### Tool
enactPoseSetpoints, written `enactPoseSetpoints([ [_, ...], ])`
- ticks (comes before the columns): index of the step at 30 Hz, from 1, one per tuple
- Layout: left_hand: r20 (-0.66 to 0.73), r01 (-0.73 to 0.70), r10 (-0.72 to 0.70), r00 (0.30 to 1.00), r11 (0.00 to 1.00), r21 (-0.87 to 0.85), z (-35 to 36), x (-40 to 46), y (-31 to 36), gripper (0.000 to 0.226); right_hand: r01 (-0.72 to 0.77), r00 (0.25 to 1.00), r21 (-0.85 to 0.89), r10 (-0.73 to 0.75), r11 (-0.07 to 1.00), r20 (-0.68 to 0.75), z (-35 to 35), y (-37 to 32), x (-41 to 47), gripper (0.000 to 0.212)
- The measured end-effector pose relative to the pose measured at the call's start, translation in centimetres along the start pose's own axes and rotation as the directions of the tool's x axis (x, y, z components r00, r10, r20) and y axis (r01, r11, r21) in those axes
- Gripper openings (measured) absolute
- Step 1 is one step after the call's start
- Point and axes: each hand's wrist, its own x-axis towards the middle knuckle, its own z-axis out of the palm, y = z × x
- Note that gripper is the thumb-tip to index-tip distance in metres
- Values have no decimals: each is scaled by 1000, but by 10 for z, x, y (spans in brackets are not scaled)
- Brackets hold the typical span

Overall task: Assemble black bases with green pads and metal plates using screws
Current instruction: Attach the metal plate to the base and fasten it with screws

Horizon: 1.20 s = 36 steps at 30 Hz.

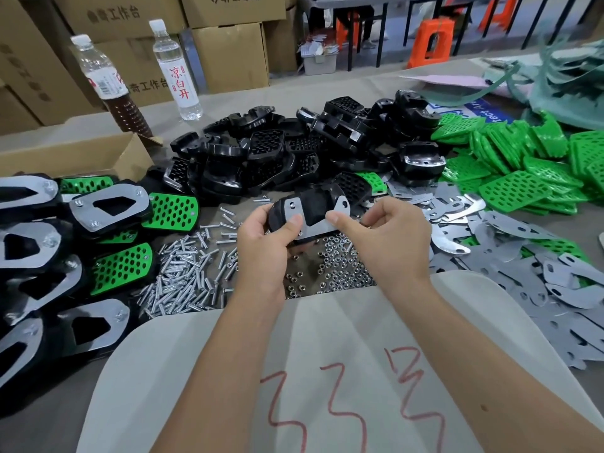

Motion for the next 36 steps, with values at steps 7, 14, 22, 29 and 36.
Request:
enactPoseSetpoints([
  [7,78,47,-43,996,997,-60,-1,0,4,16,-233,901,464,10,855,433,-12,-1,6,24],
  [14,109,108,-95,989,987,-120,1,-2,10,28,-445,783,615,-50,651,620,-19,0,11,23],
  [22,127,89,-76,989,991,-100,-1,-2,10,20,-347,786,590,-117,729,607,-18,5,10,29],
  [29,69,40,-42,997,998,42,4,-7,8,52,-348,786,623,-143,700,601,-15,2,7,32],
  [36,128,79,-81,988,997,19,2,-6,10,60,-396,771,628,-128,670,623,-17,3,8,24],
])
